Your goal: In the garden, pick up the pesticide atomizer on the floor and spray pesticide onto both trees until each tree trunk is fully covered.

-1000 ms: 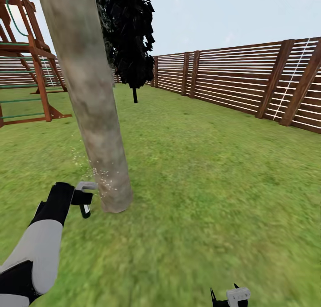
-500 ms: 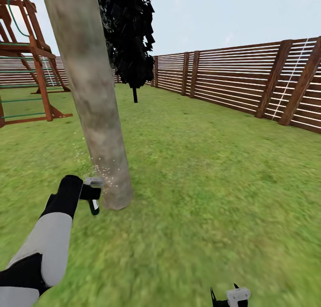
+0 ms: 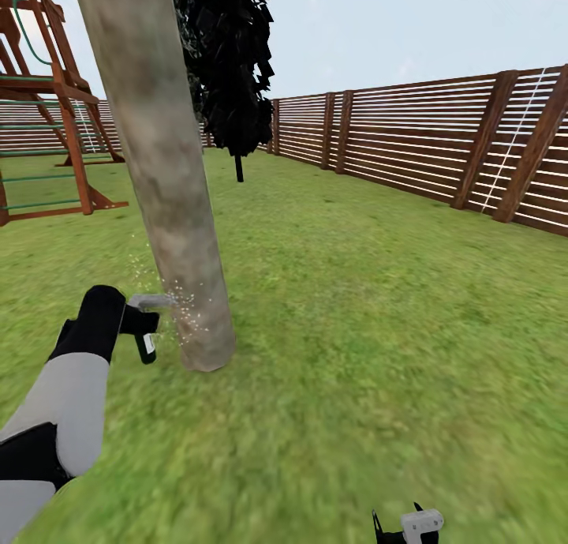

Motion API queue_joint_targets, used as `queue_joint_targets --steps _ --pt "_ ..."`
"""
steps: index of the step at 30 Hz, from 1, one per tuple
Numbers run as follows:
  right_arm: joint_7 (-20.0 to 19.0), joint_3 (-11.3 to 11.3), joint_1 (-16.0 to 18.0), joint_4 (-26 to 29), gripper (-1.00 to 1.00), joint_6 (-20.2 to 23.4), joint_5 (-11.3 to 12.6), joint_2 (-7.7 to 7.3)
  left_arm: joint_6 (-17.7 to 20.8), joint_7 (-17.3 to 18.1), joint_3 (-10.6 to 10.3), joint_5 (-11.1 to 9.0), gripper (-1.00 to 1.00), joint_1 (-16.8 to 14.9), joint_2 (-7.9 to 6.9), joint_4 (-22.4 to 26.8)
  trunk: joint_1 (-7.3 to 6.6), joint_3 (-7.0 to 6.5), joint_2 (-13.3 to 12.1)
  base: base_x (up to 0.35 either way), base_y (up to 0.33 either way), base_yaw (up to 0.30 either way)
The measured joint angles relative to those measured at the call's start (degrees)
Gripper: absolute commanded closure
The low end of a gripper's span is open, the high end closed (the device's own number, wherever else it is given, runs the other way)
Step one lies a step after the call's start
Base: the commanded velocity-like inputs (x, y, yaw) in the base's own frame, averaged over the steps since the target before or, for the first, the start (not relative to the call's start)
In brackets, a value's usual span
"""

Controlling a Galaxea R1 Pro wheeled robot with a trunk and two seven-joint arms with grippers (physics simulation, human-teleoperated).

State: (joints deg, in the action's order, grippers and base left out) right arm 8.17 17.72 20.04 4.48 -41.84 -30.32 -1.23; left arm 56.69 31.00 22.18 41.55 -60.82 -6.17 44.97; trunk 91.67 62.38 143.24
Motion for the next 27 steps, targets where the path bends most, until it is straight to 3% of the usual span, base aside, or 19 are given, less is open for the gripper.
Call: queue_joint_targets --steps 3,4,5,6,8,11,13,15,17,19,24,27 --pt "0.0 0.0 0.0 0.0 -1.00 0.0 0.0 0.00 0.3 0.1 -3.0 -0.4 1.00 -0.2 0.99 0.0 0.00 0.00 0.0 0.000 0.000 0.000" --pt "0.0 0.0 0.0 0.0 -1.00 0.0 0.0 0.00 0.4 0.0 -4.7 -0.2 1.00 -0.3 2.78 0.0 0.00 0.00 0.0 0.000 0.000 0.000" --pt "0.0 0.0 0.0 0.0 -1.00 0.0 0.0 0.00 0.6 0.0 -5.0 -0.9 1.00 -0.3 3.62 0.0 0.00 0.00 0.0 0.000 0.000 0.000" --pt "0.0 0.0 0.0 0.0 -1.00 0.0 0.0 0.00 0.4 0.0 -5.2 0.0 1.00 -0.4 3.86 0.1 0.00 0.00 0.0 0.000 0.000 0.000" --pt "0.0 0.0 0.0 0.0 -1.00 0.0 0.0 0.00 0.4 0.0 -5.1 0.1 1.00 -0.6 3.67 1.2 0.00 0.00 0.0 0.000 0.000 0.000" --pt "0.0 0.0 0.0 0.0 -1.00 0.0 0.0 0.00 0.5 0.1 -4.8 0.3 1.00 -1.3 1.49 2.3 0.00 0.00 0.0 0.000 0.000 0.000" --pt "0.0 0.0 0.0 0.0 -1.00 0.0 0.0 0.00 0.6 0.1 -4.8 -0.1 1.00 -1.5 0.98 2.4 0.00 0.00 0.0 0.000 0.000 0.000" --pt "0.0 0.0 0.0 0.0 -1.00 0.0 0.0 0.00 1.1 0.1 -5.2 -0.5 1.00 -1.6 2.08 2.5 0.00 0.00 0.0 0.000 0.000 0.000" --pt "0.0 0.0 0.0 0.0 -1.00 0.0 0.0 0.00 1.3 0.1 -5.4 -0.9 1.00 -2.6 4.22 2.5 0.00 0.00 0.0 0.000 0.000 0.000" --pt "0.0 0.0 0.0 0.0 -1.00 0.0 0.0 0.00 1.1 0.1 -5.4 -0.4 1.00 -4.2 4.92 2.5 -0.01 -0.01 0.0 0.000 0.000 0.000" --pt "0.0 0.0 0.0 0.0 -1.00 0.0 0.0 0.00 1.1 0.1 -4.9 0.3 1.00 -4.5 2.90 2.7 0.00 0.00 0.0 0.000 0.000 0.000" --pt "0.0 0.0 0.0 0.0 -1.00 0.0 0.0 0.00 1.1 0.1 -5.0 0.1 1.00 -3.9 2.61 2.8 0.00 0.00 0.0 0.000 0.000 0.000"
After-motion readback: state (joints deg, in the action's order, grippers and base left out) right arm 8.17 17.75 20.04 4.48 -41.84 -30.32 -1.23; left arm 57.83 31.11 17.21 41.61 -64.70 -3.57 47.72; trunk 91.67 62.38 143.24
